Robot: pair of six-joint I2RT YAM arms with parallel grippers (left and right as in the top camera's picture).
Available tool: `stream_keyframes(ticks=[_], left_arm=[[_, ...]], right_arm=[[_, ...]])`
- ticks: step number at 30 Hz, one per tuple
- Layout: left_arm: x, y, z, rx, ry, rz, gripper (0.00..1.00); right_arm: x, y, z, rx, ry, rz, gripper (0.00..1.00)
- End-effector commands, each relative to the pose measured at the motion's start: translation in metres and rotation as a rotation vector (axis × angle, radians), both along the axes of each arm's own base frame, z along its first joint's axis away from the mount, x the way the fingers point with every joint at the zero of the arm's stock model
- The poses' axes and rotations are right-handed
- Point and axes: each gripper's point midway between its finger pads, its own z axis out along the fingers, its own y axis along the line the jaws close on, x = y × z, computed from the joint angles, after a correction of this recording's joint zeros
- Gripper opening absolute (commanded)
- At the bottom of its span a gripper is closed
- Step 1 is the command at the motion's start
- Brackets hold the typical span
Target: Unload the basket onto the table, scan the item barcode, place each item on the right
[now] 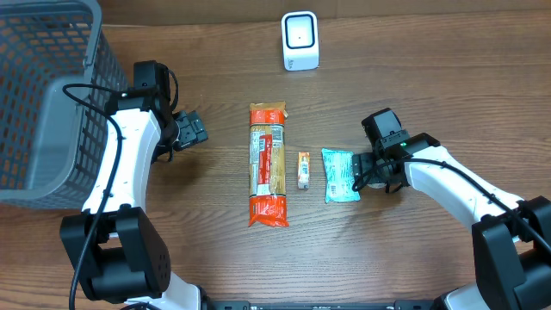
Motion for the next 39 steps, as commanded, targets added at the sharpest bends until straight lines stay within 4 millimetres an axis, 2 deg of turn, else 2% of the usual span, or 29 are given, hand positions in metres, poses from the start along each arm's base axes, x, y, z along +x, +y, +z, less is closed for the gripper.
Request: stream_keyframes(ticks=[1,11,16,20,22,25,27,30,35,39], left_arm=[[0.002,0.003,0.003,0.012,-0.009,-0.006,1.0],[0.002,0.003,0.003,0.013,-0.009,-0.006,1.0],[0.002,0.003,0.003,0.012,-0.009,-0.006,1.0],[0.002,0.003,0.003,0.012,-0.009,-0.006,1.0],[0.002,0.003,0.003,0.012,-0.009,-0.006,1.0],[0.002,0.003,0.003,0.012,-0.009,-0.006,1.0],[0.002,0.003,0.003,0.012,-0.009,-0.006,1.0],[0.002,0.003,0.003,0.012,-0.009,-0.006,1.0],[0.002,0.003,0.003,0.012,-0.009,-0.006,1.0],[0.002,0.003,0.003,0.012,-0.009,-0.006,1.0]], right_arm=[[0.007,0.003,0.007,0.003,-0.019,-0.005,0.72],[0.001,0.001,-0.001,-0.001,-0.003,-0.004,0.72],[0.002,0.001,0.003,-0.002,-0.001,-0.004,0.57],[0.008,0.004,0.028,0.007,-0.021,-0.005,0.52],[0.015,0.007,0.053,0.021,-0.055,-0.004,0.52],[0.021,0.009,0.079,0.04,-0.099,-0.004,0.42],[0.024,0.011,0.093,0.052,-0.125,-0.004,0.31],[0.024,0.011,0.107,0.061,-0.147,-0.004,0.25],[0.025,0.012,0.129,0.081,-0.192,-0.004,0.24],[0.023,0.024,0.148,0.164,-0.218,0.022,0.15]])
